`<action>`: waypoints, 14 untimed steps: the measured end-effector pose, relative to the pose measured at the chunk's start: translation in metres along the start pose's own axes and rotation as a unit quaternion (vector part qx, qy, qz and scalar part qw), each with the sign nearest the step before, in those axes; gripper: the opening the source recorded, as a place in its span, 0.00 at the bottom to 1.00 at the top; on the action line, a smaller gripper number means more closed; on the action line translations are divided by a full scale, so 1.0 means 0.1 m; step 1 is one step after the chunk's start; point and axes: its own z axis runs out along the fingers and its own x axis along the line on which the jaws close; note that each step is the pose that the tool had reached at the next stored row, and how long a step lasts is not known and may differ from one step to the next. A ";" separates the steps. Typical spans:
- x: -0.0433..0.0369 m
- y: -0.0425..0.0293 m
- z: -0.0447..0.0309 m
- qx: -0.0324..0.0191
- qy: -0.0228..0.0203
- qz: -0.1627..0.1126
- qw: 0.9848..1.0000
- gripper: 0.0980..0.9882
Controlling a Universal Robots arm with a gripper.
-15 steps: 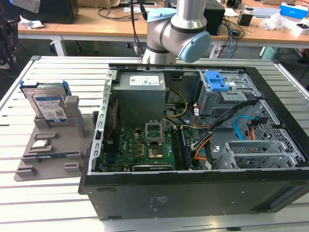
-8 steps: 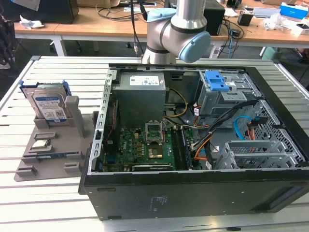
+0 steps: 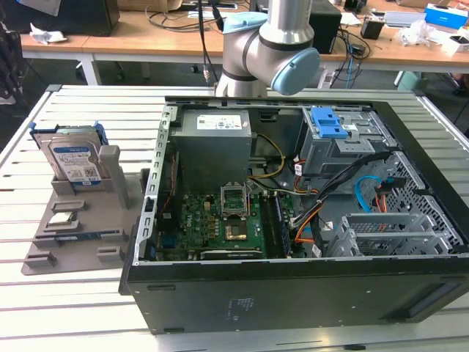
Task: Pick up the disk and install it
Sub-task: 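Pick up the disk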
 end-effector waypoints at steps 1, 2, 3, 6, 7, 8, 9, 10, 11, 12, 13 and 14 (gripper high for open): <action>0.000 0.000 0.000 0.000 0.000 0.000 1.000 0.02; 0.000 0.000 0.000 0.000 0.000 0.000 1.000 0.08; 0.000 0.000 0.000 0.000 0.000 0.000 1.000 0.15; 0.000 0.000 0.000 0.000 0.000 0.000 1.000 0.29; 0.000 0.000 0.000 0.000 0.000 -0.001 1.000 0.36; 0.000 0.000 0.000 0.000 0.000 -0.001 1.000 0.36; 0.000 0.000 0.000 0.000 0.000 -0.001 1.000 0.36; 0.000 0.000 0.000 0.000 0.000 -0.001 1.000 0.43; 0.000 0.000 0.000 0.000 0.000 -0.001 1.000 0.43; 0.000 0.000 0.000 0.000 0.000 -0.001 1.000 0.43; 0.000 0.000 0.000 0.000 0.000 -0.001 1.000 0.43; 0.000 0.000 0.000 0.000 0.000 -0.001 1.000 0.43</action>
